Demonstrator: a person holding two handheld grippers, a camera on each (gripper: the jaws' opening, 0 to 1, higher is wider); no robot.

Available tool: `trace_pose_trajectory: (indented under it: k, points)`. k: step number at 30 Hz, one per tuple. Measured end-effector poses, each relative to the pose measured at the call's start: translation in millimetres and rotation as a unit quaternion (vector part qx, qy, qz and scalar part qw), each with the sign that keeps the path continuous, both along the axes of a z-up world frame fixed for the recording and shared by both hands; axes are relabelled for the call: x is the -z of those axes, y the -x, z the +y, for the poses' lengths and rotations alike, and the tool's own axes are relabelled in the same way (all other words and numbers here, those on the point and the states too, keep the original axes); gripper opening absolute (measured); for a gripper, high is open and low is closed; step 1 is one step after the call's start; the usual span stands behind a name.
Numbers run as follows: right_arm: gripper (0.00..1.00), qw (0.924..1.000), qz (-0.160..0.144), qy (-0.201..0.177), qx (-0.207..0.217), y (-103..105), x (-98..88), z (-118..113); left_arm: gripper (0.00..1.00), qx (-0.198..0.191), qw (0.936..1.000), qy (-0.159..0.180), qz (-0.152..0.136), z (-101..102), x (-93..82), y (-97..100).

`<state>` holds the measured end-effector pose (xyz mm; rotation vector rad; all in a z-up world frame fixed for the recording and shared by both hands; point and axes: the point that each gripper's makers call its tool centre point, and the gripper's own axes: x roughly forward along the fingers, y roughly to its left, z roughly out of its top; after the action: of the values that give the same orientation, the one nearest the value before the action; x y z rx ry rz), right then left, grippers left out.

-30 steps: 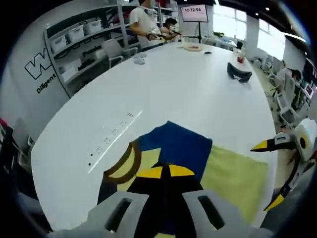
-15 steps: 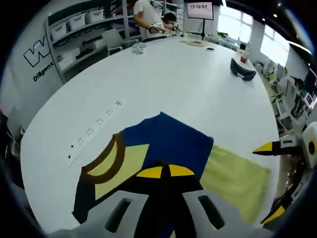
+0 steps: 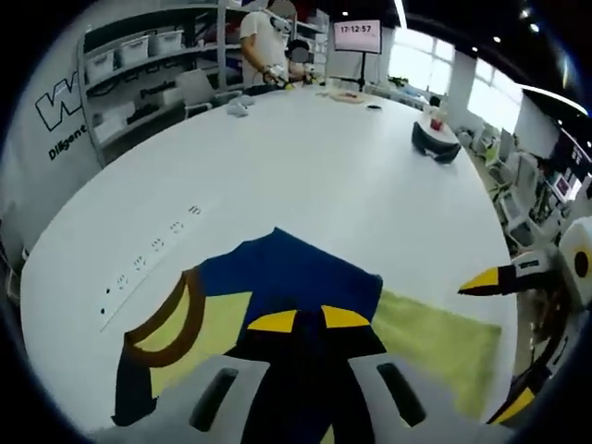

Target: Fold the garment on the visible template until the final outline fits inside the template.

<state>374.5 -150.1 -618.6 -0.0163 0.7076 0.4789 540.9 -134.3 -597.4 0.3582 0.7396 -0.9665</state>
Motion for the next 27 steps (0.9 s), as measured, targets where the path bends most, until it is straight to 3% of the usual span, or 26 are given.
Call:
trace_pose_trajectory:
  k: [3, 7, 11, 14, 18, 21, 27]
  points:
    - [0.92, 0.9999, -0.009, 0.01, 0.005, -5.8, -2.2, 1.4, 0.28, -0.006, 0.9999, 0.013, 0.002, 4.2, -7.4, -1.4]
    - [0.84, 0.9997, -0.019, 0.009, 0.014, -15.2, -5.6, 4.1, 0.31, -0.024, 0.9993, 0.026, -0.01, 24.9, -25.8, -6.3]
    - [0.78, 0.9989, -0.04, 0.009, 0.024, -39.6, -13.4, 12.4, 0.35, -0.071, 0.9963, 0.041, -0.024, 68.1, -40.9, -11.4]
    - [0.76, 0.9985, -0.046, 0.011, 0.027, -52.8, -16.3, 17.4, 0.38, -0.103, 0.9931, 0.044, -0.036, 98.4, -43.0, -11.9]
    - [0.67, 0.9975, -0.057, 0.02, 0.035, -73.6, -18.2, 24.6, 0.4, -0.131, 0.9898, 0.043, -0.036, 128.2, -39.1, -8.4]
    - [0.64, 0.9973, -0.063, 0.022, 0.033, -86.0, -19.2, 32.4, 0.42, -0.157, 0.9861, 0.03, -0.047, 163.3, -32.4, -2.9]
    - [0.61, 0.9977, -0.054, 0.027, 0.029, -104.6, -9.3, 39.6, 0.48, -0.182, 0.9816, 0.034, -0.045, 193.0, -25.8, 18.5]
